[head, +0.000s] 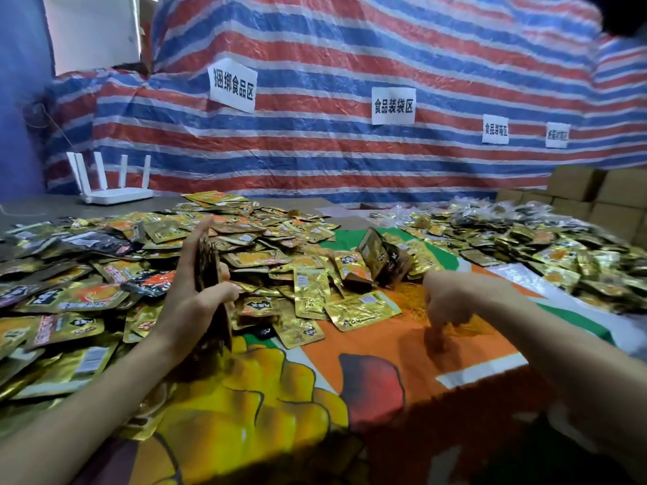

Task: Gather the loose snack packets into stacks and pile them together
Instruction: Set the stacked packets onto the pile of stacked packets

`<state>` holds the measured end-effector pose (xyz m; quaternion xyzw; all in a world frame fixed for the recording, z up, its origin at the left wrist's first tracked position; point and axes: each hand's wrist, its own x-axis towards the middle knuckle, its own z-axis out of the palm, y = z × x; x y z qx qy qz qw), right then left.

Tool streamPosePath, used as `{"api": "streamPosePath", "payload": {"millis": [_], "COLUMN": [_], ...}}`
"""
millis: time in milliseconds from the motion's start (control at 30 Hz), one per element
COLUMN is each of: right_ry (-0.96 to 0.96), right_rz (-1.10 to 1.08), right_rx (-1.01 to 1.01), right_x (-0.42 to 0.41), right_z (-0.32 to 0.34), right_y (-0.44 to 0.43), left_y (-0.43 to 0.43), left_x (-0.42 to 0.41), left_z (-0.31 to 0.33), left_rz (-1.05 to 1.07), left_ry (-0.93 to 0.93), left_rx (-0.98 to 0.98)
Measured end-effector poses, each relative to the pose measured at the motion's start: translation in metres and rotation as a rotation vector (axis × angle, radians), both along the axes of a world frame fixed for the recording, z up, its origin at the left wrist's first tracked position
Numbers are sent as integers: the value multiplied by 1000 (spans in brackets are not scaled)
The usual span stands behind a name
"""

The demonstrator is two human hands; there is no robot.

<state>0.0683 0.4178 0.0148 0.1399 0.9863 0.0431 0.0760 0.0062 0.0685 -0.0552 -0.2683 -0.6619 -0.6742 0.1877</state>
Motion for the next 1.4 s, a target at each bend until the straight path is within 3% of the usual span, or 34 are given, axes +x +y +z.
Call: {"api": "streamPosePath", "payload": {"millis": [200, 533, 667, 767, 867, 967, 1200, 1400], "right_ry": [109, -6, 197, 379, 394, 426, 553, 478], "right_rz": [50, 6, 43, 266, 532, 670, 566, 513], "right_rx": [128, 124, 126, -226, -699, -962, -1426, -1601], "right_x": [5, 0, -4, -11, -21, -42, -89, -98], "right_z": [-20, -18, 3, 23, 30, 23, -18, -32], "right_y": [7, 3, -11, -47, -103, -150, -198, -194], "left_y": [2, 2, -3, -4, -6, -13, -24, -34], "left_x": [12, 12, 9, 6, 9, 12, 2, -2], "left_z": [5, 11, 13, 16, 23, 27, 33, 36], "left_rz": [-37, -80, -119, -207, -360, -537, -503, -568], "left_ry": [-7, -111, -229, -334, -507, -663, -706, -769], "left_rx": [-43, 76, 141, 222, 284, 264, 314, 282]}}
